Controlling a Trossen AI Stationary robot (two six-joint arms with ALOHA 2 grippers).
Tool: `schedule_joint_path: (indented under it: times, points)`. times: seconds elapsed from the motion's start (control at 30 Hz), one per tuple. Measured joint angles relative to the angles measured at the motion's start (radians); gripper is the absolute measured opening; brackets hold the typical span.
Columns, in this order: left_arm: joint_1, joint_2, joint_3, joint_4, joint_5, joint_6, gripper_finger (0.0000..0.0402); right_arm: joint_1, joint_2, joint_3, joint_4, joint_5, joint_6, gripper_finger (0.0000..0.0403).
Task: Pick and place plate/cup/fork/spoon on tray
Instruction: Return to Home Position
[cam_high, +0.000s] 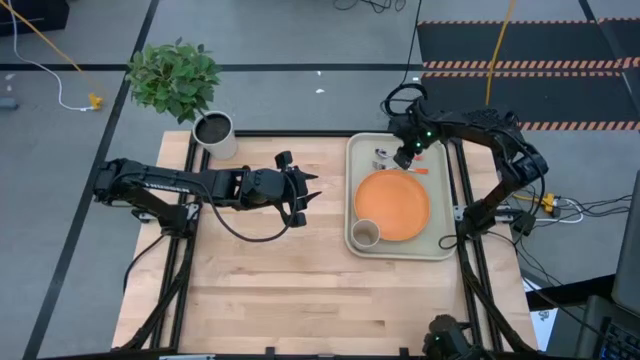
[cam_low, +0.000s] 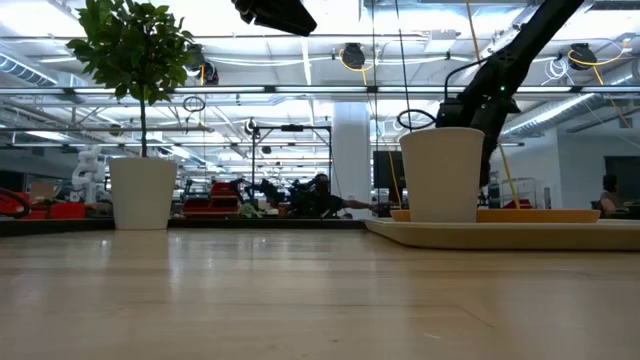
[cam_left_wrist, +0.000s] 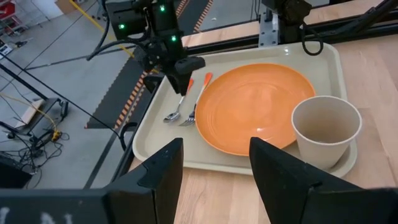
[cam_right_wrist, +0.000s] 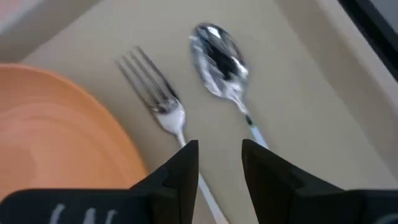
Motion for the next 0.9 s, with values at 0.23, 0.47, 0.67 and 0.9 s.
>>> schedule_joint_path:
  times: [0.23,0.47,0.67,0.9]
  points:
    - [0.000,0.000,0.000,0.000,0.000,0.002,0.0186,0.064,0.000,0.000,0.094,0.082,-0.078,0.0096]
    - [0.000,0.000,0.000,0.000,0.000,0.003,0.0186,0.062,0.000,0.000,0.124,0.082,-0.062,0.0062]
    - [0.000,0.000,0.000,0.001,0.000,0.014,0.0186,0.082,-0.060,-0.002,0.110,-0.089,-0.011,0.0011]
    - [-0.013,0.000,0.001,0.002,-0.001,0.018,0.0186,0.266,-0.365,-0.073,0.202,-0.106,0.073,0.0001]
